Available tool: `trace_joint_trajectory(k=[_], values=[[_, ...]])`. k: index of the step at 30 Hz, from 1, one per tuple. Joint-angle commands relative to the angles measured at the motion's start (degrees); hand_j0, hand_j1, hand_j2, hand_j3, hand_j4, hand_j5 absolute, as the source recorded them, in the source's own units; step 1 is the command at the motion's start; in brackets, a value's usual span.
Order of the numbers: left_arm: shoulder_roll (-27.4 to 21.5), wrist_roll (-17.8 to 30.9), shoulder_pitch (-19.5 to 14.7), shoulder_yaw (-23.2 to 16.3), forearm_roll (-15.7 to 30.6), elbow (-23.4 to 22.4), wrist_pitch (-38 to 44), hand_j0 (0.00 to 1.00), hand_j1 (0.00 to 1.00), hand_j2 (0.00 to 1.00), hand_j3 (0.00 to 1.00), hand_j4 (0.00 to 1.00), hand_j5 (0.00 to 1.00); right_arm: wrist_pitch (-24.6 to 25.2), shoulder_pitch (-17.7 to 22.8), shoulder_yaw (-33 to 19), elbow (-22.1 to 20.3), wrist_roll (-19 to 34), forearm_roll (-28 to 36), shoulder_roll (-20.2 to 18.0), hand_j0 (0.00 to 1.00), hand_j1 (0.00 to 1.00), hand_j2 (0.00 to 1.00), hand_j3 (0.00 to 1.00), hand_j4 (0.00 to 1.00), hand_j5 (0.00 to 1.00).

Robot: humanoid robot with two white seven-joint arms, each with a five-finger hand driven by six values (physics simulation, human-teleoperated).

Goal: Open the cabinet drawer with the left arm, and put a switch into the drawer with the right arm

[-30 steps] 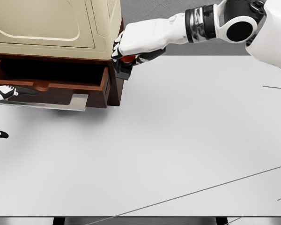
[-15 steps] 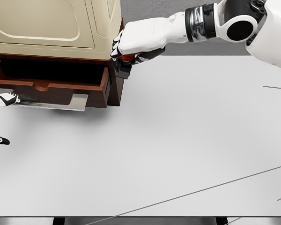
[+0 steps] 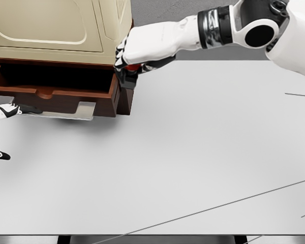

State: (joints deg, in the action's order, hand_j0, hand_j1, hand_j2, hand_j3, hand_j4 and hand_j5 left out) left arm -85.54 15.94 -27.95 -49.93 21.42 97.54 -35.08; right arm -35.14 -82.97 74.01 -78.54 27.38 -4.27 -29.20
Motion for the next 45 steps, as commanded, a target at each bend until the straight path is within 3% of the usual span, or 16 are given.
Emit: trace_joint_trajectory(k=[1, 12, 20, 21, 28, 29, 37, 45], values=[[-0.15, 0.06, 0.0, 0.09, 0.38, 0.11, 0.08, 1.0, 1.0, 1.0, 1.0, 1.0, 1.0, 0.14, 0.0, -0.1, -0.38, -0.05, 0.31, 0.37, 0.51, 0.51, 0.51, 0.51, 0.51, 0.51], [-2.17, 0.06, 0.0, 0.45, -0.06, 0.28, 0.08, 1.0, 1.0, 1.0, 1.0, 1.0, 1.0, 0.14, -0.97, -0.62, 0.32, 0.22, 0.31, 3.89, 0.51, 0.51, 0.51, 0.51, 0.51, 0.51], [-2.88, -0.82, -0.08, 2.38, -0.06, 0.28, 0.08, 1.0, 1.0, 1.0, 1.0, 1.0, 1.0, 0.14, -1.84, -0.54, 5.5, 0.66, 0.22, 8.02, 0.51, 0.51, 0.51, 0.51, 0.51, 0.51], [-2.88, -0.82, -0.08, 2.47, 0.03, 0.28, 0.08, 1.0, 1.0, 1.0, 1.0, 1.0, 1.0, 0.14, -2.46, -0.27, 8.4, 1.1, 0.14, 10.83, 0.51, 0.51, 0.51, 0.51, 0.51, 0.51], [-2.88, -0.99, -0.08, 2.47, -0.06, 0.28, 0.08, 1.0, 1.0, 1.0, 1.0, 1.0, 1.0, 0.14, -2.81, -0.1, 11.21, 1.19, -0.3, 12.24, 0.52, 0.52, 0.52, 0.52, 0.52, 0.52], [-2.88, -0.99, -0.08, 2.47, -0.06, 0.28, 0.08, 1.0, 1.0, 1.0, 1.0, 1.0, 1.0, 0.14, -2.73, -0.1, 12.8, 1.71, -0.39, 14.08, 0.53, 0.53, 0.53, 0.53, 0.53, 0.53], [-2.79, -0.99, -0.26, 2.47, -0.06, 0.28, 0.08, 1.0, 1.0, 1.0, 1.0, 1.0, 1.0, 0.14, -2.29, -0.62, 13.85, 2.42, -0.65, 14.88, 0.67, 0.67, 0.67, 0.67, 0.67, 0.67], [-2.88, -0.99, -0.35, 3.08, -0.06, 0.28, 0.08, 1.0, 1.0, 1.0, 1.0, 1.0, 1.0, 0.14, -2.11, -1.24, 15.61, 2.33, -0.83, 15.67, 0.88, 0.88, 0.88, 0.88, 0.88, 0.88]])
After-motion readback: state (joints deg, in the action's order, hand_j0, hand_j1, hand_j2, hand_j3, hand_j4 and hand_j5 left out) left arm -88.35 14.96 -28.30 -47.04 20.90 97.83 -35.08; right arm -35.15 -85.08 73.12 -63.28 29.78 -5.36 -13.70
